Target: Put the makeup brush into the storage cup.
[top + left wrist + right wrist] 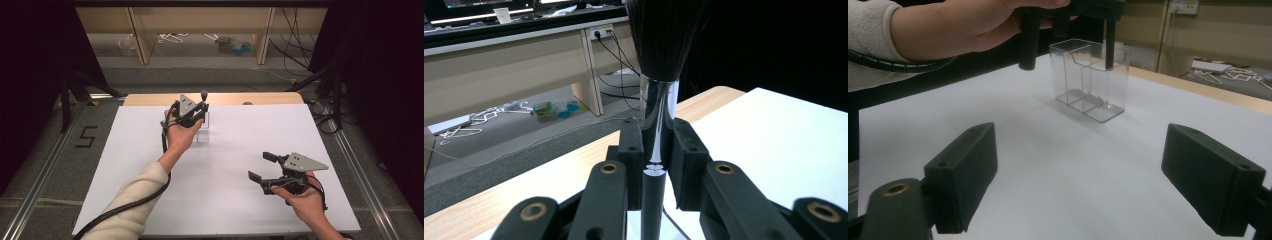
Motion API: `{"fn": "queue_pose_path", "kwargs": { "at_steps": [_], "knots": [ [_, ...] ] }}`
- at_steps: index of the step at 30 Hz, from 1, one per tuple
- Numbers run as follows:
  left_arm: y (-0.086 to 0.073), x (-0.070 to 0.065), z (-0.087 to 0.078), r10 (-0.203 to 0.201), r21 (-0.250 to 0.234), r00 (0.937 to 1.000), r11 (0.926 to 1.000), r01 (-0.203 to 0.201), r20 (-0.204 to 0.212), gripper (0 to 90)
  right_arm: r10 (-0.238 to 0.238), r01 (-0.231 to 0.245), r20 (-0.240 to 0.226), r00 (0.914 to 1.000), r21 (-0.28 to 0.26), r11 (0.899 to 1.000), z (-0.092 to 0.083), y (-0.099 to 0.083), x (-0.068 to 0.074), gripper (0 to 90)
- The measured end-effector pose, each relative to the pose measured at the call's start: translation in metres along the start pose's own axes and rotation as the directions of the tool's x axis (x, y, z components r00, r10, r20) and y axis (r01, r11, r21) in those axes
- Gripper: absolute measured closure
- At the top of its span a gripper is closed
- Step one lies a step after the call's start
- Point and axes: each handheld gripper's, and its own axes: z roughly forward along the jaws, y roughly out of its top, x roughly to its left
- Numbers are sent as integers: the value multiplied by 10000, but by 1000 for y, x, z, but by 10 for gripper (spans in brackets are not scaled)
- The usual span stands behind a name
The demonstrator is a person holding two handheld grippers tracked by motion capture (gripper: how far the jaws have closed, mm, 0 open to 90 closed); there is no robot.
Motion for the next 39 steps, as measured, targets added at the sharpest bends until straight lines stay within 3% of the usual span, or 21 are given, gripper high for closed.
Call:
{"fn": "queue_pose_path", "kwargs": {
  "at_steps": [5,8,15,17,20,31,34,37,39],
  "knots": [
    [-2,-1,0,-71,38,10000,10000,70,23,774,50,-50,-7,10000,50,10000,0,0,0,157],
    [-3,-1,0,-75,42,10000,10000,75,27,774,-239,240,97,9997,-132,9996,1,0,-1,156],
    [-8,-4,1,-208,133,9998,9997,207,24,774,43,-42,-125,9999,95,9999,1,0,0,157],
    [-9,-4,2,-175,162,9998,9997,175,-6,774,-212,213,20,9998,-91,9997,1,0,-2,156],
    [-10,-5,2,-222,194,9998,9996,222,6,774,-216,216,33,9998,-43,9998,1,0,-1,156],
    [-16,-6,3,-367,325,9993,9988,367,16,774,94,-93,-128,9999,61,9999,1,-1,0,156],
    [-17,-6,3,-445,340,9990,9984,445,-9,774,-174,174,16,9998,-39,9998,2,-1,-2,156],
    [-18,-5,2,-462,352,9989,9983,462,-27,773,140,-140,-187,9997,11,9999,3,-2,0,157],
    [-18,-5,2,-548,366,9985,9978,549,-41,773,-157,157,-105,9998,-37,9999,3,-1,-2,157]
  ]
}}
